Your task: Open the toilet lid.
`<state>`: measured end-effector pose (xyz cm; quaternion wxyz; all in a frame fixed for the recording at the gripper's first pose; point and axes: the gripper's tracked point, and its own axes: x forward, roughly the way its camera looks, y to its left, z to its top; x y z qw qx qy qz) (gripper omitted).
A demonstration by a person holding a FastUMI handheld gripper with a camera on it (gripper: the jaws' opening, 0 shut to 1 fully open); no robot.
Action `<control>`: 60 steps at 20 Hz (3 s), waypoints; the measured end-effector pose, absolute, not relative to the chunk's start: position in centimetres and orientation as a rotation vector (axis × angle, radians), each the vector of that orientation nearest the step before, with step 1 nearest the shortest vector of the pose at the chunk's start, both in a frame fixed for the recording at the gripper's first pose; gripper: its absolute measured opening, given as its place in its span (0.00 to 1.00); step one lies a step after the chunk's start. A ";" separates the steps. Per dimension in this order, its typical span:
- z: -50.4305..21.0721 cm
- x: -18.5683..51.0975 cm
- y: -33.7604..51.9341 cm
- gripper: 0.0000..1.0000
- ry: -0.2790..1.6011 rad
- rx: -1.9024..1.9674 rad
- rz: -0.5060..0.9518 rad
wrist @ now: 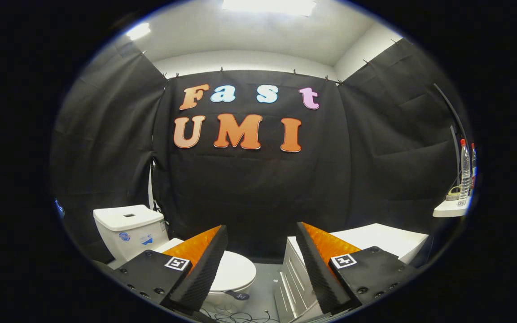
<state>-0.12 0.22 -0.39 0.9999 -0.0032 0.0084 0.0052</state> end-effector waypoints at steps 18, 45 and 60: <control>3.7 2.2 1.7 0.98 -0.072 0.081 -0.097; -26.2 8.4 3.5 0.99 0.418 0.610 -0.268; -37.9 3.5 3.3 0.98 0.741 0.999 -0.409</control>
